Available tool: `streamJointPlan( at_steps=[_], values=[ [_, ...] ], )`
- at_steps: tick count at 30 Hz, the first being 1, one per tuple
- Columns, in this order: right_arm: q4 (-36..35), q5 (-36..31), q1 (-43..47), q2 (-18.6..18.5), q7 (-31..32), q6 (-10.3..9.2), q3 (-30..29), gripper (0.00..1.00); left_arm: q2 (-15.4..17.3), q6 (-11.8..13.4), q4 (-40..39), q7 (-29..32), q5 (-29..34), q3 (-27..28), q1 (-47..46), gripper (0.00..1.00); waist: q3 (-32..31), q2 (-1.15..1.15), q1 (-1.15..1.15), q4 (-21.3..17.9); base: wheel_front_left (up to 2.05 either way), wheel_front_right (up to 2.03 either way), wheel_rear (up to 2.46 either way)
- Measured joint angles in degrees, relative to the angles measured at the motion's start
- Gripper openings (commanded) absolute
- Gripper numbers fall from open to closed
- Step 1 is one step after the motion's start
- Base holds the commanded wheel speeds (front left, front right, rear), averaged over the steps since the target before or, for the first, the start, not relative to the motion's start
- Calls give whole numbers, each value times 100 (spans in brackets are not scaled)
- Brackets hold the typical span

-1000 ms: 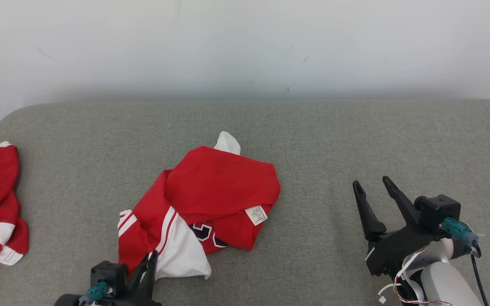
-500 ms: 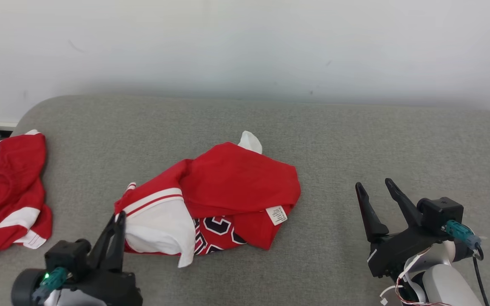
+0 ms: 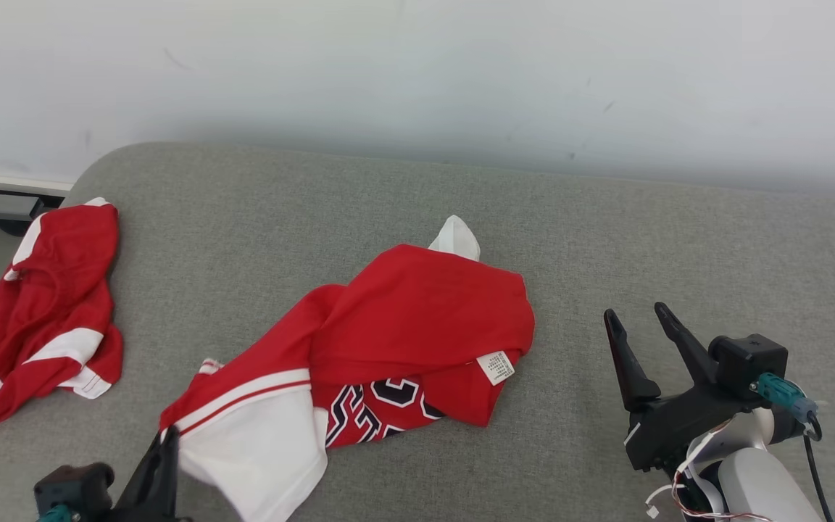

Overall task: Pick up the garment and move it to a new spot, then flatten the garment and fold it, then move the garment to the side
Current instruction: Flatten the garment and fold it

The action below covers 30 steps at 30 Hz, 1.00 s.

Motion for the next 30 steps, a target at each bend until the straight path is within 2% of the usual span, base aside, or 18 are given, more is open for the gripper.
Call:
streamJointPlan(
  at_steps=[4,6,9,12,13,14,15,16,17,30],
  values=[
    [7,0,-29,1,20,0,46,100,-99,-198,559,-149,-152,68,-16,0,15,0,0,51,0,0,0],
    [19,0,-51,-2,23,0,70,100,-172,-402,1058,-254,-171,79,-40,0,23,0,0,46,0,0,0],
    [29,-16,-60,0,30,0,89,100,-277,-582,1500,-348,-190,93,-136,0,27,0,0,19,0,0,0],
    [32,-27,-63,0,42,0,94,100,-382,-682,1878,-387,-138,146,-238,0,28,0,0,-23,0,0,0],
    [33,-32,-63,0,43,0,96,100,-434,-692,1959,-405,-140,204,-262,24,25,0,0,-35,0,0,0],
    [32,-33,-63,0,44,0,91,100,-476,-726,2016,-405,-135,231,-285,36,23,0,0,-46,0,0,0],
    [31,-33,-63,-1,44,-1,88,100,-503,-742,2076,-408,-105,259,-297,56,19,0,0,-57,0,0,0],
    [31,-34,-63,-1,45,0,88,100,-527,-740,2119,-422,-69,303,-303,98,13,0,0,-68,0,0,0],
    [27,-34,-61,-1,46,0,87,100,-546,-737,2112,-422,-21,386,-305,100,7,0,0,-76,0,0,0],
    [32,-35,-11,-1,67,-1,76,100,-795,-538,1067,-423,931,1221,-55,100,-49,0,0,-18,0,0,0]
  ],
)
